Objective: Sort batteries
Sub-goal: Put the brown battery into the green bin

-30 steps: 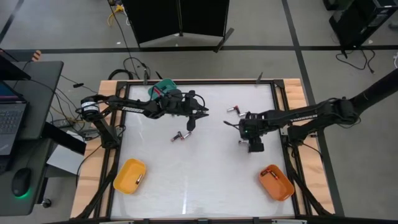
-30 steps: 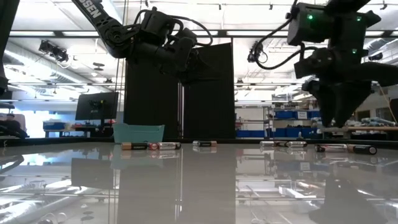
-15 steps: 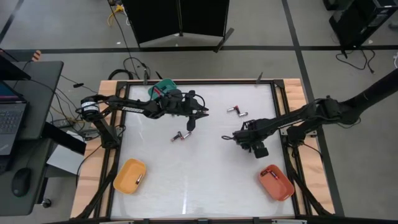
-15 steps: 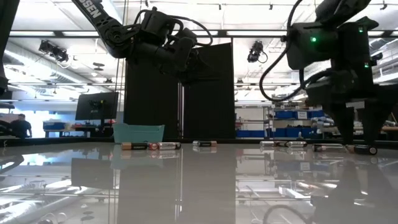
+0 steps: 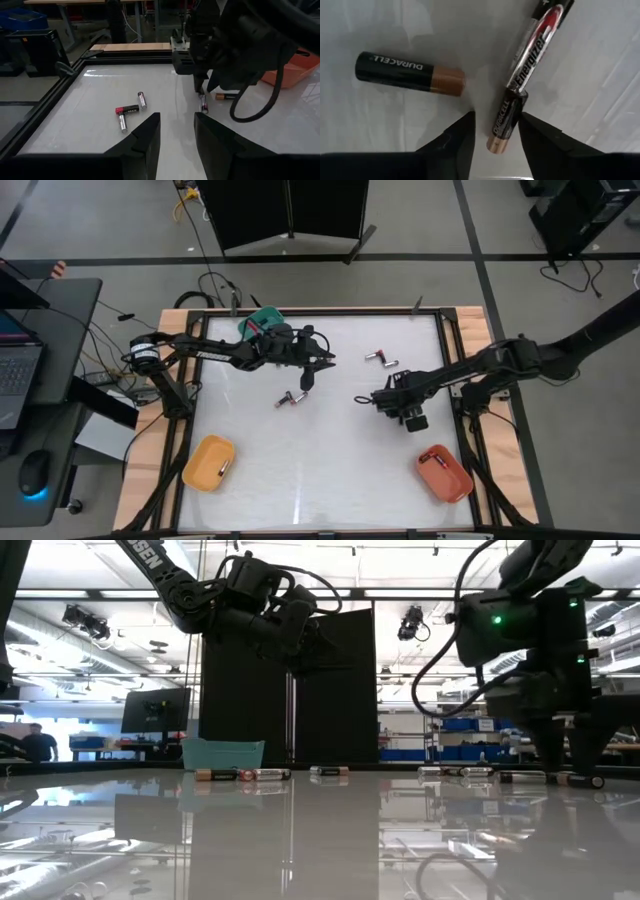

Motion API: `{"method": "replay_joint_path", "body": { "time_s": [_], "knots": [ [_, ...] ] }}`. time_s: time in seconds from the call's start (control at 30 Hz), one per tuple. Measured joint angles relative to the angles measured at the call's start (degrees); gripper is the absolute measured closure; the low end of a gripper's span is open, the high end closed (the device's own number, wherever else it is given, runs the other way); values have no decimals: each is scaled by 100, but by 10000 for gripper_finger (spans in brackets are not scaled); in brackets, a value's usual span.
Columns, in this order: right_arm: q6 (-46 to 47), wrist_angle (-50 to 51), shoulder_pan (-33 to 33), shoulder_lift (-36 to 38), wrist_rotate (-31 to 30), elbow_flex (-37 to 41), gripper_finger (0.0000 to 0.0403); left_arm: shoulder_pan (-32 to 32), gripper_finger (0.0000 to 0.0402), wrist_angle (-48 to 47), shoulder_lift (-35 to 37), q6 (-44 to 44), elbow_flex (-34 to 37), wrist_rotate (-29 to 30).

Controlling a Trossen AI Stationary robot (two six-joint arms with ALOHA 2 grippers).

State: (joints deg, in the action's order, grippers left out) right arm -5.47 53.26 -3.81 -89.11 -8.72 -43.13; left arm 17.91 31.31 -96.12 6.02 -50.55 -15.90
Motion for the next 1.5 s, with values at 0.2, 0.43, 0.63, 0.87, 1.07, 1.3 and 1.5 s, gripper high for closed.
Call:
{"method": "replay_joint_path", "body": {
  "time_s": [0.2, 0.43, 0.63, 0.87, 1.07, 1.3, 1.5],
  "knots": [
    [321, 6, 168, -147, 257, -12, 312, 0, 275, 0, 0, 0, 0, 0],
    [922, 171, 209, 124, 273, 25, 348, 0, 275, 0, 0, 0, 0, 0],
    [1647, 309, 223, 585, 64, 25, 348, 1, 275, 0, 0, -2, -1, 1],
    [2034, -228, 436, 936, -196, 25, 348, 0, 275, 4, 0, -13, 0, 0],
    [2036, -1212, 517, 1084, -362, 26, 348, 0, 275, 66, 0, -48, 32, 2],
    [2076, -3764, 429, 1481, -539, 628, 348, 11, 275, 832, -4, -280, 379, -62],
    [1856, -6391, 310, 1628, -612, 1058, 348, 10, 275, 1249, -4, -645, 494, -572]
  ]
}}
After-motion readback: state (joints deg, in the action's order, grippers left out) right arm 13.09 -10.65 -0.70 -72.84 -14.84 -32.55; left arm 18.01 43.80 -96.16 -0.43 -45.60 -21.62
